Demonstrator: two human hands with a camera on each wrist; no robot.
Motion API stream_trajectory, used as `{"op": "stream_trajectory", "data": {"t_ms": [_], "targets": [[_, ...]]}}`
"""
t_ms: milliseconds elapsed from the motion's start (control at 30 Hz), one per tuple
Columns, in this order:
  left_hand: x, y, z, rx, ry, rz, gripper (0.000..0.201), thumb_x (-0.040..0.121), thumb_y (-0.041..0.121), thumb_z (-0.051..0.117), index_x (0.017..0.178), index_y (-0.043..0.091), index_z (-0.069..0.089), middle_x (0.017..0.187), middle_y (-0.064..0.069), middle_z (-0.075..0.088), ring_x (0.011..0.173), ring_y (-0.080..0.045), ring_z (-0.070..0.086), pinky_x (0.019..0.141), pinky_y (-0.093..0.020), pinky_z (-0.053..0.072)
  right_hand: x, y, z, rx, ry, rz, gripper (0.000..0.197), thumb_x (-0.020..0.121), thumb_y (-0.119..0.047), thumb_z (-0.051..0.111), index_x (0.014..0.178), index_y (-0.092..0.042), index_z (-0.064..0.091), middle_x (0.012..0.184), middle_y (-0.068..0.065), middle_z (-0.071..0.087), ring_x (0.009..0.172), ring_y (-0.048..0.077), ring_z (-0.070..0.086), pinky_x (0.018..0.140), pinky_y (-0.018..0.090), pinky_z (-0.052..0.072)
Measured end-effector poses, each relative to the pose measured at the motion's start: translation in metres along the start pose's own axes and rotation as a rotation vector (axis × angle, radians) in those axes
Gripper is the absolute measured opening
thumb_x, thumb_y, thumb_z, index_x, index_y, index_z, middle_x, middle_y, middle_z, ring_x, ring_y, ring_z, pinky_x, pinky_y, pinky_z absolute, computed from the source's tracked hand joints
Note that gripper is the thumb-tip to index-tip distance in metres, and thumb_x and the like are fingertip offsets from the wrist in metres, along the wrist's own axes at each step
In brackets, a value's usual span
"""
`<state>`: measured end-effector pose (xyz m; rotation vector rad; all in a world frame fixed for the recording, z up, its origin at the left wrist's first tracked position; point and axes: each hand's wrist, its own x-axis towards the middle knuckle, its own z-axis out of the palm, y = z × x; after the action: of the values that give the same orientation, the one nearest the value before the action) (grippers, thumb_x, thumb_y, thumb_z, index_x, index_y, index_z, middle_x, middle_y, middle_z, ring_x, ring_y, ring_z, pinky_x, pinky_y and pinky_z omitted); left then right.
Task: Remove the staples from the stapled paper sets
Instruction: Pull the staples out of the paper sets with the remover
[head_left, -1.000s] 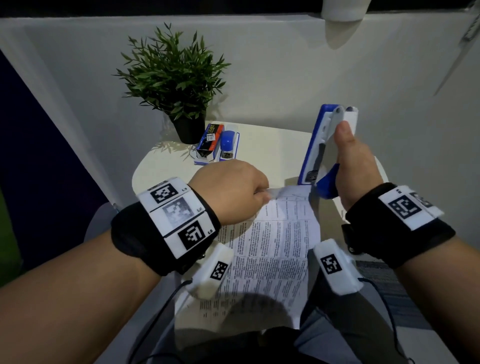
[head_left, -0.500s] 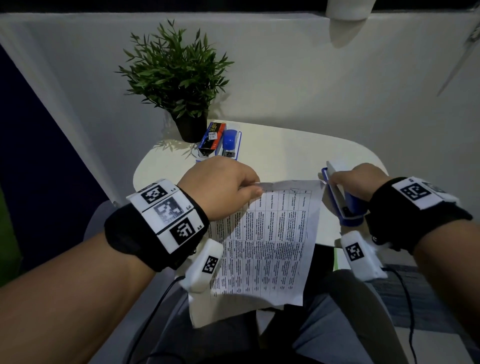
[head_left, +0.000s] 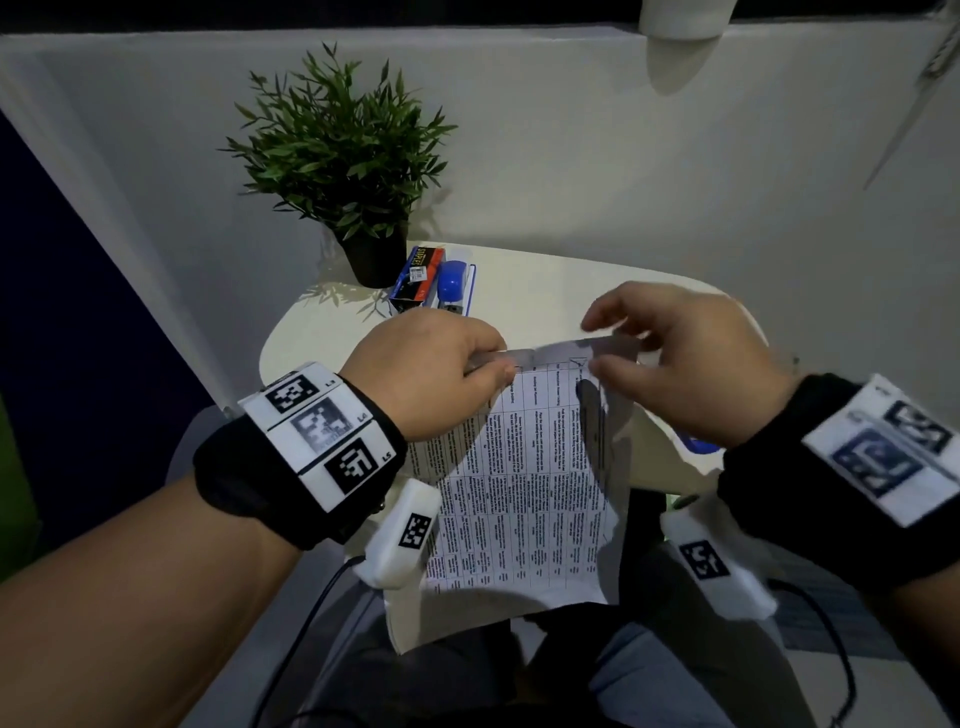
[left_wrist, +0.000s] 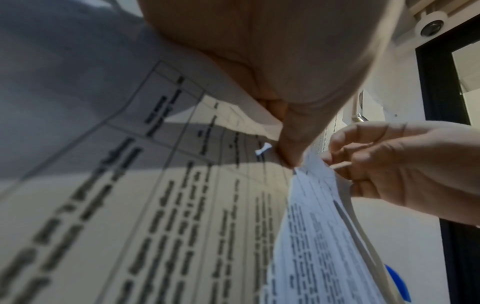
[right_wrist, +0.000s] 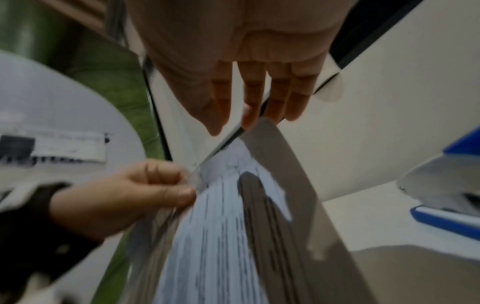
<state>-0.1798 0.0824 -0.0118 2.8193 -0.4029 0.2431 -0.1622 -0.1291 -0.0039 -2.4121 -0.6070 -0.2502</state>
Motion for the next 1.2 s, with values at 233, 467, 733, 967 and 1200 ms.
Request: {"op": "stream_trajectory", "data": {"t_ms": [233,467,733,967,1200], "targets": [[0.0,0.017,-0.005,-0.051,0.022,-0.009,0.02,0.086,0.032,0.054,0.101,0.034,0.066,0.093,0.011,0.068,0.088,-0.011,0.059,0.076,-0.03,0.049,-0.005,0.008,0.023,0.265,0.044,0.113,0.032,0.074,-0.005,0.072,0.071,-0.025,0.048,0.064,0.011,0.059,0.053,0.009,0.041,0.059,0.028,0.04],[0.005,0.026,-0.002,-0.171,-0.026,-0.053,0.017,0.087,0.038,0.059,0.097,0.029,0.069,0.09,0.008,0.068,0.089,-0.011,0.058,0.077,-0.027,0.047,-0.011,0.007,0.029,0.148,0.13,-0.077,0.026,0.076,-0.013,0.071,0.072,-0.034,0.056,0.072,-0.005,0.064,0.067,0.009,0.054,0.065,0.021,0.043],[0.007,0.03,-0.004,-0.189,-0.054,-0.053,0.018,0.089,0.037,0.057,0.098,0.026,0.068,0.093,0.004,0.067,0.09,-0.016,0.057,0.076,-0.028,0.044,-0.012,0.005,0.029,-0.306,0.364,-0.361,0.024,0.081,-0.032,0.058,0.071,-0.014,0.07,0.081,0.009,0.057,0.068,0.03,0.05,0.061,0.037,0.04],[0.006,0.028,-0.005,-0.164,-0.025,-0.069,0.023,0.09,0.04,0.054,0.1,0.025,0.068,0.08,0.006,0.057,0.082,-0.015,0.053,0.071,-0.027,0.043,-0.007,-0.007,0.042,-0.403,0.334,-0.41,0.005,0.07,-0.006,0.065,0.065,-0.004,0.065,0.067,0.011,0.059,0.059,0.029,0.054,0.053,0.028,0.042],[0.005,0.023,-0.005,-0.214,-0.036,-0.106,0.02,0.089,0.036,0.057,0.1,0.024,0.068,0.092,0.003,0.067,0.089,-0.016,0.058,0.075,-0.025,0.044,0.001,-0.013,0.046,-0.176,0.227,-0.241,0.027,0.076,-0.023,0.047,0.068,-0.009,0.07,0.063,0.009,0.063,0.057,0.031,0.062,0.053,0.029,0.048]]}}
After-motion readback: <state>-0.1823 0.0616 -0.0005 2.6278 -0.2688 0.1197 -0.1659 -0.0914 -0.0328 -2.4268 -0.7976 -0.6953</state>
